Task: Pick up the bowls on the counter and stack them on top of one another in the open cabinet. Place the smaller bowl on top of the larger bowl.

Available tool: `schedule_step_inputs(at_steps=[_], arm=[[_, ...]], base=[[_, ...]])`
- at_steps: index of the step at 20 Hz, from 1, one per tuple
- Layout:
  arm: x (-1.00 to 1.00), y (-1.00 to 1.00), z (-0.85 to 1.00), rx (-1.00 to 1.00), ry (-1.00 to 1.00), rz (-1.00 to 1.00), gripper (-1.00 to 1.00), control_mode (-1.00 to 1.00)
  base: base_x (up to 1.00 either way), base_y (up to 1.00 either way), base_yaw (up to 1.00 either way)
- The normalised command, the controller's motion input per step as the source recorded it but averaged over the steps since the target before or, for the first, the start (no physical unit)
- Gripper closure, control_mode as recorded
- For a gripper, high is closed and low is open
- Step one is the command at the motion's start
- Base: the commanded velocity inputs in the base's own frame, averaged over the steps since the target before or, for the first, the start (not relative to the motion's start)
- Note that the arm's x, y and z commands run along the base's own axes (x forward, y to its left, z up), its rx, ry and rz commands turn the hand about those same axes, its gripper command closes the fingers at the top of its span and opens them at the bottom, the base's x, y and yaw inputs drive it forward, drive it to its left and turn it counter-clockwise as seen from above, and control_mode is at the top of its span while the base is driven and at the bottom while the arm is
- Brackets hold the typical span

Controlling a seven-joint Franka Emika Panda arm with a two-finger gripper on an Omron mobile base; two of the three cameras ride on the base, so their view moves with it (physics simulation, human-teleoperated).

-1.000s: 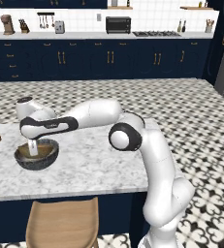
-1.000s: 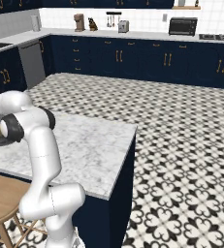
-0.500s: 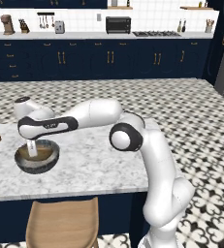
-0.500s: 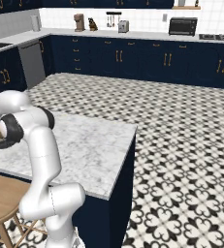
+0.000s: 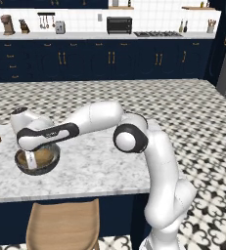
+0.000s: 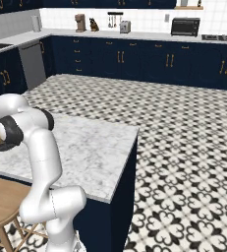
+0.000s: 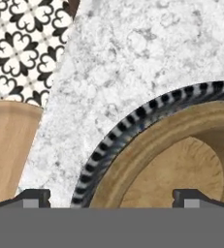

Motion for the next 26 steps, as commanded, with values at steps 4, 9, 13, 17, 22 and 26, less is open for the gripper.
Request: schedule_step_inputs(at_steps=[4, 9, 13, 17, 22, 26], arm=[[-0.21, -0.18, -0.21, 0.00, 0.01, 0.00, -1.00, -1.00], [0.01, -0.18, -0.34, 0.00, 0.06, 0.00, -1.00, -1.00], [0.11, -0.11, -0.33, 0.00, 0.00, 0.00, -1.00, -1.00], [0.08, -0.01, -0.13, 0.00, 0.00, 0.00, -1.00, -1.00], [0.00, 0.00, 0.00, 0.00, 0.00, 0.00, 1.00, -1.00], [0.00, 0.00, 0.00, 0.00, 0.00, 0.00, 1.00, -1.00]], base=[[0.00, 0.00, 0.00], [0.00, 0.00, 0.00], [0.00, 0.00, 0.00], [0.00, 0.00, 0.00], [0.00, 0.00, 0.00], [0.00, 0.00, 0.00]])
